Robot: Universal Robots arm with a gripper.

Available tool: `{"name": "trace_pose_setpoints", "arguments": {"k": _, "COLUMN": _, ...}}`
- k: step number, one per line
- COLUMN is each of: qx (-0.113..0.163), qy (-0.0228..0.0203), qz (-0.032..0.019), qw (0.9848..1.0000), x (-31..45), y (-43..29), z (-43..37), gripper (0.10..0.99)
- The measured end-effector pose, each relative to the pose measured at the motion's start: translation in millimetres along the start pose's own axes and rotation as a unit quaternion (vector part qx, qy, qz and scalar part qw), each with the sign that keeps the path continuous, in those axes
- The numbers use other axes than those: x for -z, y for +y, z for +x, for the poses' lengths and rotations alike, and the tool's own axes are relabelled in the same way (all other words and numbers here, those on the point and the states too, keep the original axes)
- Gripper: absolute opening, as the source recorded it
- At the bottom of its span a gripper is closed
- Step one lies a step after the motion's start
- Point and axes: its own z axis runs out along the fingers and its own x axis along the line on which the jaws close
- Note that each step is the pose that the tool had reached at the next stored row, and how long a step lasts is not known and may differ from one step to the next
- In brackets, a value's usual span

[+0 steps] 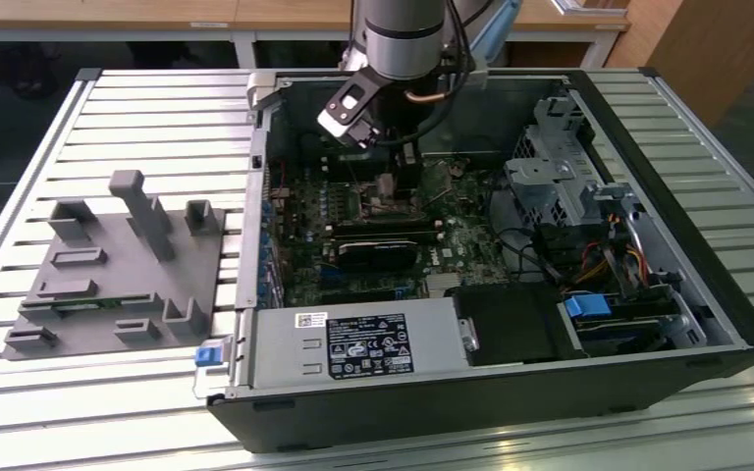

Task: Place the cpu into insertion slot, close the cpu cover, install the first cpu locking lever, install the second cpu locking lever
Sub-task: 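Place the cpu into insertion slot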

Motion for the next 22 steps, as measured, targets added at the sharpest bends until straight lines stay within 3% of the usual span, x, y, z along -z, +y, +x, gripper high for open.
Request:
{"name": "trace_pose_setpoints", "arguments": {"k": 17, "qx": -0.004, "qy": -0.0005, "qz": 0.0, "qw": 1.0, "x": -14.8, "y": -2.1, "z": 5.6, "gripper": 0.525}}
{"name": "trace_pose_setpoints", "arguments": {"k": 22, "qx": -0.007, "qy": -0.0008, "qz": 0.0001, "qw": 1.0, "x": -17.7, "y": -6.9, "z": 6.0, "gripper": 0.525}}
